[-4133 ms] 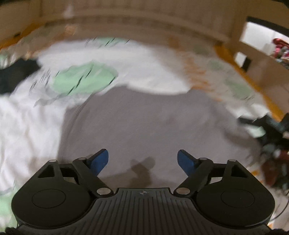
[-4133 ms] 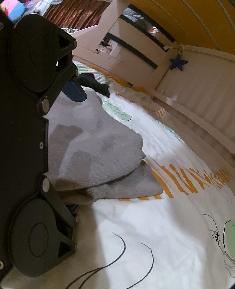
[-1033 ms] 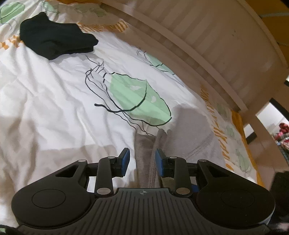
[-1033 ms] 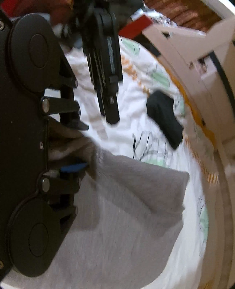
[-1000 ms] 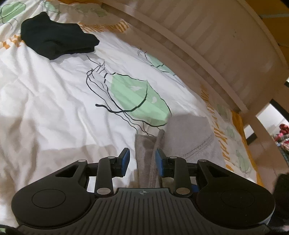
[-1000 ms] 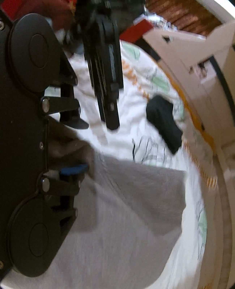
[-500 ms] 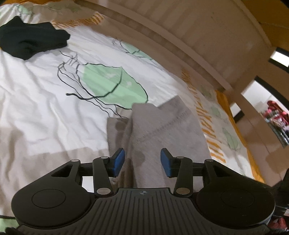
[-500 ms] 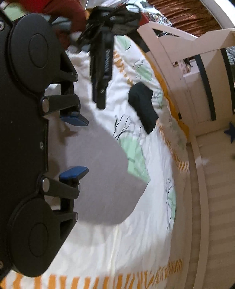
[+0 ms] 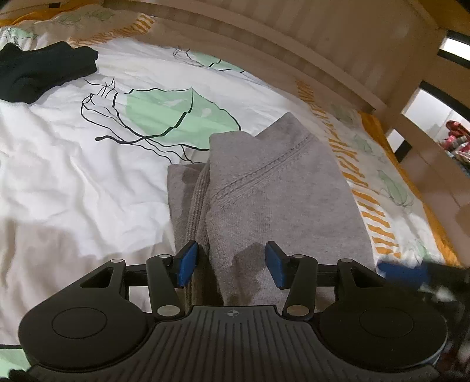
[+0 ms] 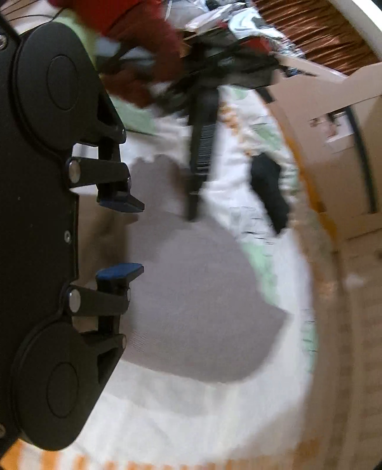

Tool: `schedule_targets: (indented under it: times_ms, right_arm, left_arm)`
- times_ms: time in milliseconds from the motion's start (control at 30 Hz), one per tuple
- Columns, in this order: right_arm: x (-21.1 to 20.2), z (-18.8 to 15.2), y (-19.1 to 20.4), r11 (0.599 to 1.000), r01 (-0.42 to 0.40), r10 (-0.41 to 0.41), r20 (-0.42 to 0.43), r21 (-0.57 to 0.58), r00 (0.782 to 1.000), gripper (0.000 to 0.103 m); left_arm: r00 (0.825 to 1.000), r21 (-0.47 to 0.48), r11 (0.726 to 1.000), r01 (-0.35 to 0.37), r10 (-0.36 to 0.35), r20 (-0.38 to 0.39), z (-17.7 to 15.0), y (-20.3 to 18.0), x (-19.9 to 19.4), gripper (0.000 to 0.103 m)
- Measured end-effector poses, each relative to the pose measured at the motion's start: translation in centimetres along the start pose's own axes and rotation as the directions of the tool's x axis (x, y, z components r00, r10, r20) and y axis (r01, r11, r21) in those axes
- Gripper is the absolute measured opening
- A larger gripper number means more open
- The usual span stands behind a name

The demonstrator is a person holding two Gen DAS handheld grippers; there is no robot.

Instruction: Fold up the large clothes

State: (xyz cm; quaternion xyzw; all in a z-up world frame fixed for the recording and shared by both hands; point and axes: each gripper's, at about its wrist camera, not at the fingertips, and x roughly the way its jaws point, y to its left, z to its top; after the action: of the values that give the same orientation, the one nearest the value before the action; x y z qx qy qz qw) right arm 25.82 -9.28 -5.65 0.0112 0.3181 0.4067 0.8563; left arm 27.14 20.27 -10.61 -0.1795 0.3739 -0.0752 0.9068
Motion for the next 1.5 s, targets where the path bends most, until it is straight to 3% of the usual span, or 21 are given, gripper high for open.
schedule_targets:
  times_ms: [33, 100, 133, 167, 333, 500, 633, 667, 700, 767, 967, 1033, 1133, 1200, 1267, 1400, 1500]
  right_arm:
    - [-0.4, 0.6, -0.6, 1.000, 0.011, -0.011, 0.030, 0.013, 0.999, 0.050]
    - [-0.6, 2.0, -2.3, 0.998, 0.046, -0.049, 0.065, 0.047, 0.997, 0.052]
    - [-0.5, 2.6, -3.2, 0.996, 0.066, -0.071, 0.078, 0.063, 0.994, 0.052]
    - [-0.3, 3.1, -3.9, 0.993, 0.085, -0.091, 0.090, 0.077, 0.992, 0.052]
    - [1.0, 4.3, -7.2, 0.979, 0.125, -0.142, 0.102, 0.161, 0.985, 0.054]
    - [1.8, 4.1, -7.6, 0.980, 0.130, -0.145, 0.096, 0.147, 0.985, 0.054]
    - [1.7, 4.8, -7.8, 0.983, 0.130, -0.148, 0.143, 0.127, 0.979, 0.054]
    - [1.9, 5.2, -7.9, 0.983, 0.141, -0.159, 0.156, 0.120, 0.975, 0.049]
    - [2.2, 5.6, -8.1, 0.982, 0.149, -0.167, 0.162, 0.115, 0.973, 0.035]
    - [3.6, 6.4, -8.4, 0.980, 0.159, -0.176, 0.149, 0.119, 0.973, 0.016]
    - [11.4, 5.2, -6.8, 0.989, 0.131, -0.132, 0.011, 0.065, 0.991, 0.016]
    - [12.6, 4.8, -4.5, 0.981, 0.190, -0.190, 0.032, -0.025, 0.981, 0.014]
    - [13.0, 4.6, -3.0, 0.967, 0.234, -0.232, 0.035, -0.100, 0.972, 0.012]
    - [12.4, 4.6, -3.6, 0.973, 0.218, -0.216, 0.036, -0.081, 0.976, 0.012]
    - [12.1, 4.7, -4.0, 0.976, 0.210, -0.208, 0.038, -0.064, 0.977, 0.012]
    - [11.4, 5.0, -3.4, 0.971, 0.220, -0.215, 0.066, -0.088, 0.974, 0.013]
    - [8.8, 4.8, -2.9, 0.980, 0.191, -0.179, 0.151, -0.064, 0.972, 0.019]
  left_arm:
    - [1.000, 0.011, 1.000, 0.001, -0.001, -0.004, -0.1, -0.1, 0.0, 0.047]
    - [1.000, 0.030, 1.000, 0.006, -0.005, -0.016, -0.3, -0.5, 0.0, 0.028]
    - [1.000, 0.033, 0.999, 0.014, -0.013, -0.028, -0.5, -0.5, 0.1, 0.012]
    - [0.999, 0.025, 0.999, 0.026, -0.025, -0.040, -0.6, -0.4, 0.1, 0.008]
    - [0.999, 0.035, 0.999, 0.023, -0.022, -0.027, -1.4, -0.8, -0.5, 0.006]
    - [1.000, 0.053, 0.999, 0.004, -0.003, -0.020, -2.5, -1.2, -2.0, 0.006]
    - [0.999, 0.026, 1.000, 0.012, -0.011, -0.038, -3.3, -0.8, -2.5, 0.006]
    - [0.999, 0.021, 1.000, 0.016, -0.015, -0.040, -3.3, -0.7, -2.6, 0.006]
    - [0.999, 0.015, 1.000, 0.017, -0.017, -0.039, -3.3, -0.6, -2.6, 0.006]
    - [0.999, 0.009, 1.000, 0.017, -0.017, -0.036, -3.3, -0.5, -2.5, 0.006]
    - [0.999, 0.008, 1.000, -0.003, 0.003, -0.041, -3.5, 0.0, -2.0, 0.007]
    - [1.000, -0.003, 1.000, 0.002, -0.002, -0.026, -3.5, 0.2, -2.1, 0.008]
    - [1.000, -0.012, 1.000, 0.005, -0.005, -0.010, -3.4, -0.1, -2.4, 0.011]
    - [1.000, -0.007, 1.000, -0.002, 0.002, 0.007, -3.0, -0.5, -2.9, 0.030]
    - [0.998, 0.026, 1.000, -0.014, 0.013, 0.066, -2.5, -1.3, -3.8, 0.062]
    - [0.991, 0.088, 0.995, -0.047, 0.035, 0.130, -1.8, -2.4, -4.9, 0.063]
    - [0.990, 0.088, 0.993, -0.073, 0.061, 0.129, -1.9, -2.4, -4.8, 0.063]
